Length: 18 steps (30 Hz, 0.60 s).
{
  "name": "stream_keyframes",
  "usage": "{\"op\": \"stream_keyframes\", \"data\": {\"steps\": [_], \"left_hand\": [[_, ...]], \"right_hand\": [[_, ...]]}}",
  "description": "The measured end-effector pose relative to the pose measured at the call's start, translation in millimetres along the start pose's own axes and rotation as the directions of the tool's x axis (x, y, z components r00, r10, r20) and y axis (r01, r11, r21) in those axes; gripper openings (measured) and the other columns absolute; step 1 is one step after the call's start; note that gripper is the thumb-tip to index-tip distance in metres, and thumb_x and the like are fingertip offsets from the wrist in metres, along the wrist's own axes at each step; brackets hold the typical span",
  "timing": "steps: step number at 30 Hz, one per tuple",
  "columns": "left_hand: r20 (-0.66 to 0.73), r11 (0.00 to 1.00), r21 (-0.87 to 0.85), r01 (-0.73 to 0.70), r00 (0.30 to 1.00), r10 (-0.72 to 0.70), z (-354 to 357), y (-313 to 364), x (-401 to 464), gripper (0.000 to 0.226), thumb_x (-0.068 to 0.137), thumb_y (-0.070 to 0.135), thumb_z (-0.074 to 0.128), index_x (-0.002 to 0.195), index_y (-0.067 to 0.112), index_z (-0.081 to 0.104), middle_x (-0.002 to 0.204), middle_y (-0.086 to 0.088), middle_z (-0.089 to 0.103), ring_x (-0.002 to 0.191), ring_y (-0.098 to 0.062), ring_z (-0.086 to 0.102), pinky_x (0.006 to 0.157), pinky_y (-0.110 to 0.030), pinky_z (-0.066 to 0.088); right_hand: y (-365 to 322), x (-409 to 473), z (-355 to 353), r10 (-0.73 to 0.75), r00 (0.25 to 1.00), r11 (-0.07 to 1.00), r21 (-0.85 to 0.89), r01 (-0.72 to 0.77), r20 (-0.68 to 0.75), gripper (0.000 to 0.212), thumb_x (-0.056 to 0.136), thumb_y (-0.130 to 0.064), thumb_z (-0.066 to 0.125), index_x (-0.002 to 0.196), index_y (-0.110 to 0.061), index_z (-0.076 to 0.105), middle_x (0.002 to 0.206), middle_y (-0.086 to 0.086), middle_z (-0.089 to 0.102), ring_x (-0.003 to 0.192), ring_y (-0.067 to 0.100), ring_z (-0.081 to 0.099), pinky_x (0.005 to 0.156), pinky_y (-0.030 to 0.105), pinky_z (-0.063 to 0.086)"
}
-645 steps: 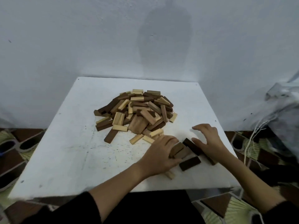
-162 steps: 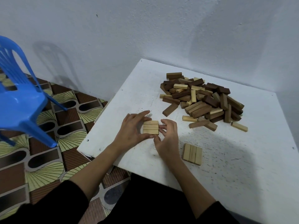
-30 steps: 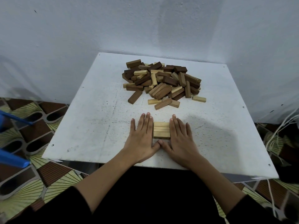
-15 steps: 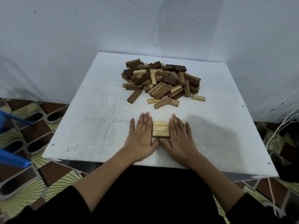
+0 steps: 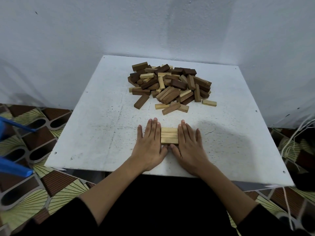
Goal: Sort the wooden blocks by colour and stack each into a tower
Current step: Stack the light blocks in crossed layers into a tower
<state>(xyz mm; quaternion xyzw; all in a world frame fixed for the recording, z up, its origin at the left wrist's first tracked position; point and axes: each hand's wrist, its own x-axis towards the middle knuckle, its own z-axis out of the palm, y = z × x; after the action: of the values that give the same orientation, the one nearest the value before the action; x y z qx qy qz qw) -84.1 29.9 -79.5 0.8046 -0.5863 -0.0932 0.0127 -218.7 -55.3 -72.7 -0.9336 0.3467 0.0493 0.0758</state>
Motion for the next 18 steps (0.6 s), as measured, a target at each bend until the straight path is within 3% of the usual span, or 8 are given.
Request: {"op": "stream_keyframes", "data": {"steps": [11,16,18], "left_hand": [[0.007,1.0,-0.009,-0.005,1.0,0.005,-0.5,-1.6,-0.8,0.095,0.072,0.058,-0.015,0.149,0.003,-0.012,0.157,-0.013,-0.02,0.144,-0.024,-0.023,0.115,-0.049,-0.012],[0.02,1.0,-0.009,-0.009,1.0,0.009,-0.7,-1.9,-1.2,0.096,0.072,0.061,-0.014,0.149,0.003,-0.011,0.157,-0.012,-0.019,0.144,-0.024,-0.022,0.116,-0.049,-0.01],[0.028,0.997,-0.072,-0.018,0.999,0.02,-2.5,-4.3,-1.4,0.093,0.082,0.067,0.001,0.15,0.004,-0.009,0.158,-0.01,-0.018,0.145,-0.021,-0.021,0.118,-0.047,-0.01]], "right_hand": [[-2.0,0.5,0.1,0.009,1.0,1.0,-0.006,-0.009,0.003,0.113,0.058,-0.063,-0.044,0.149,-0.006,-0.009,0.157,0.008,-0.016,0.144,0.021,-0.015,0.112,0.045,-0.014],[-0.9,0.6,-0.7,-0.008,1.0,1.0,-0.01,0.008,0.01,0.104,0.067,-0.067,-0.032,0.149,-0.006,-0.01,0.157,0.008,-0.016,0.144,0.021,-0.015,0.112,0.044,-0.015],[1.2,0.0,-2.5,-0.026,1.0,0.998,0.054,0.025,0.007,0.099,0.072,-0.068,-0.021,0.149,-0.007,-0.009,0.158,0.007,-0.014,0.145,0.019,-0.014,0.112,0.04,-0.016]]}}
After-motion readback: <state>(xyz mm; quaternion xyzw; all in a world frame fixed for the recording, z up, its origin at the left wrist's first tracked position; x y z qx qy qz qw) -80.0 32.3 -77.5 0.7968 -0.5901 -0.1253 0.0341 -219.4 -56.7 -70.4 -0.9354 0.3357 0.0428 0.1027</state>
